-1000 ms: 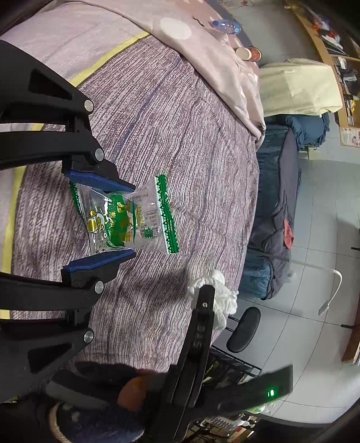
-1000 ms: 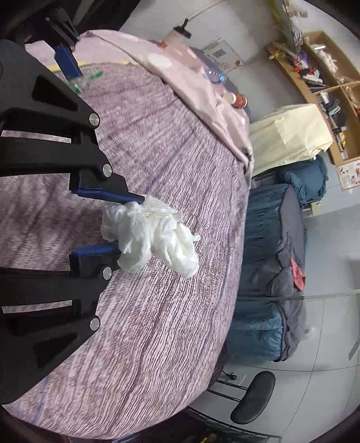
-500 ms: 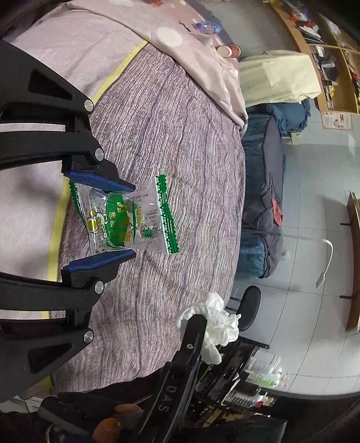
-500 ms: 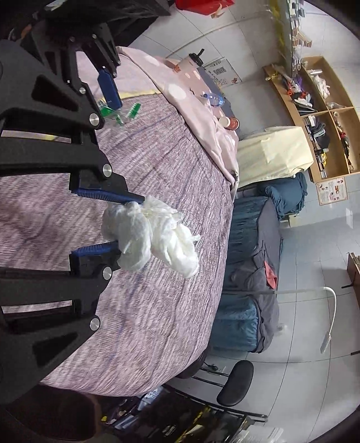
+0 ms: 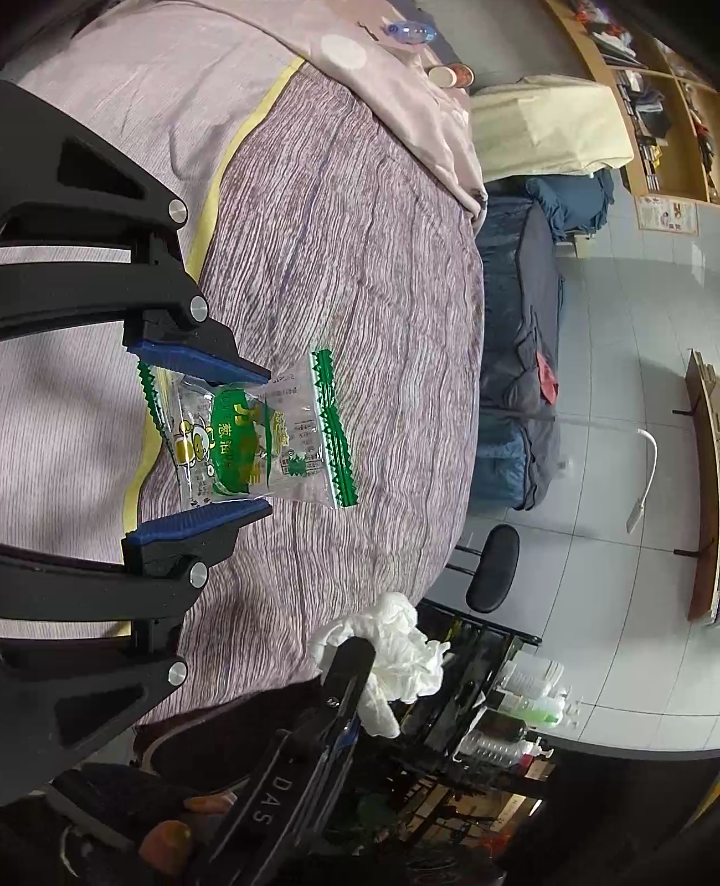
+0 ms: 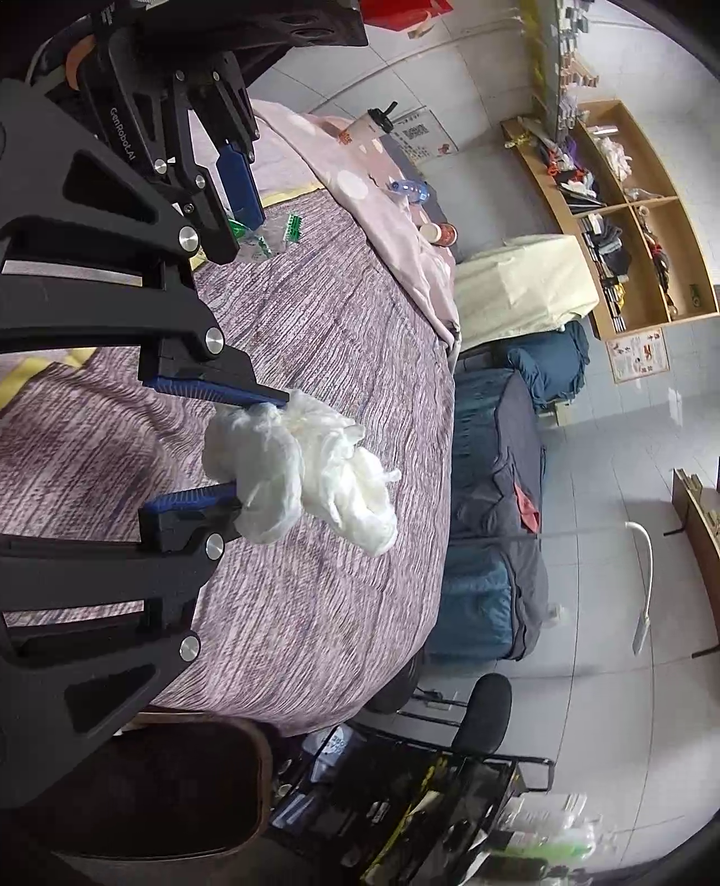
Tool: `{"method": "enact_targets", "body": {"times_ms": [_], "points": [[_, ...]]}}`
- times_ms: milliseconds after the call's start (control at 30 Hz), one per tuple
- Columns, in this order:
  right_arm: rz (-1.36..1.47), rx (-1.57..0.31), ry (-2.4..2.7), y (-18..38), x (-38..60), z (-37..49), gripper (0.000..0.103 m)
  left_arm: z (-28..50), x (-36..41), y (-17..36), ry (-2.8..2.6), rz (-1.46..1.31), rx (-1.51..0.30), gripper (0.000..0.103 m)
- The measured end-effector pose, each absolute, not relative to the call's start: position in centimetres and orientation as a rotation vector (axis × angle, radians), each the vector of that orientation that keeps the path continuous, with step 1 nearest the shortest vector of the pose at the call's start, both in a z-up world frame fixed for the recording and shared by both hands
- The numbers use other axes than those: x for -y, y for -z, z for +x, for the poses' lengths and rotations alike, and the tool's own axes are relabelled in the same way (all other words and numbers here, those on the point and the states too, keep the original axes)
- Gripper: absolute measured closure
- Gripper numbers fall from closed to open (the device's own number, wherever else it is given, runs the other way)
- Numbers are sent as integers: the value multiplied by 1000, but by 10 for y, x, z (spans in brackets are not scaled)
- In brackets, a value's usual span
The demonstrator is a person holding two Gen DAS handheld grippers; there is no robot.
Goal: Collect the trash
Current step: 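Carry the tissue to the bin with the right tool while the left tool carries the wrapper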
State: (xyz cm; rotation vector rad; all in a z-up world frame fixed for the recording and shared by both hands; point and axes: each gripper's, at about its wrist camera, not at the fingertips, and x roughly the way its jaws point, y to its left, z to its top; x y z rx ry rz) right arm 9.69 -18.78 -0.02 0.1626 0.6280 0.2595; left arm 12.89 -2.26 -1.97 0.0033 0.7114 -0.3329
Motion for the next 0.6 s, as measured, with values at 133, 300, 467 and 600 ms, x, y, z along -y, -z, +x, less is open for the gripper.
{"method": "enact_targets", "body": {"times_ms": [133, 300, 467, 600], "points": [[208, -622, -219, 4, 210, 81, 76, 124, 36, 20, 358, 2, -711, 62], [262, -618, -148, 10, 243, 66, 76, 120, 54, 20, 397, 10, -714, 62], [302, -615, -76, 15, 274, 52, 76, 116, 70, 22, 431, 14, -719, 62], [326, -611, -29, 20, 291, 43, 76, 114, 83, 23, 460, 15, -728, 62]]}}
